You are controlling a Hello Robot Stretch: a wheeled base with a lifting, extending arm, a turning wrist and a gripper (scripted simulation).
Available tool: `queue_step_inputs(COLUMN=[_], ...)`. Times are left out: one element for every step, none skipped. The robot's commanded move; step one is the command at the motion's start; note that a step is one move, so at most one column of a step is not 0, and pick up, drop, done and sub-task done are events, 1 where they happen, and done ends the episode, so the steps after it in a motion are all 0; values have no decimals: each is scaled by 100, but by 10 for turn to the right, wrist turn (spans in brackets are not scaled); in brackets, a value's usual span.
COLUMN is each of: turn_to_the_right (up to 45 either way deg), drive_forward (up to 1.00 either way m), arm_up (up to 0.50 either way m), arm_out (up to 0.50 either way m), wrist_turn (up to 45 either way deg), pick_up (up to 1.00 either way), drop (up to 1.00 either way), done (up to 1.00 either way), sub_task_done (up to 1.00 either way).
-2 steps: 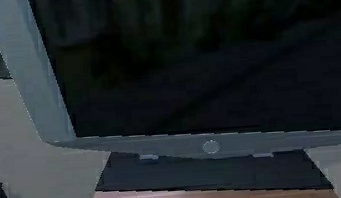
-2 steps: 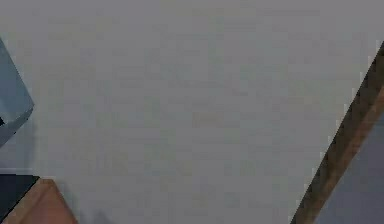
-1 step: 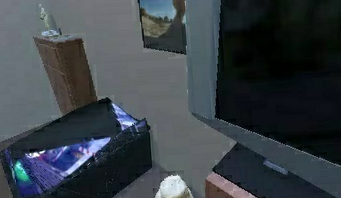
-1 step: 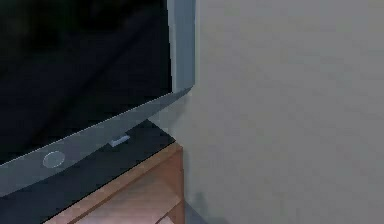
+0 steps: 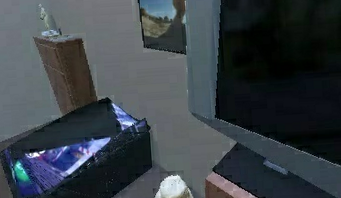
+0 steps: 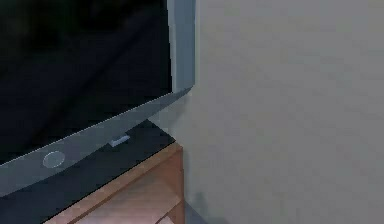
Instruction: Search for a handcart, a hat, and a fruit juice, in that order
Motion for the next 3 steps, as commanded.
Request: queue_step_inputs(turn_to_the_right=[-450, -450, -450], drive_forward=[0, 0, 0], arm_up=[0, 0, 0], arm_out=[0, 0, 0], wrist_turn=[0, 0, 0], pick_up=[0, 0, 0], drop=[0, 0, 0], done=[0, 0, 0], sub_task_done=[0, 0, 0])
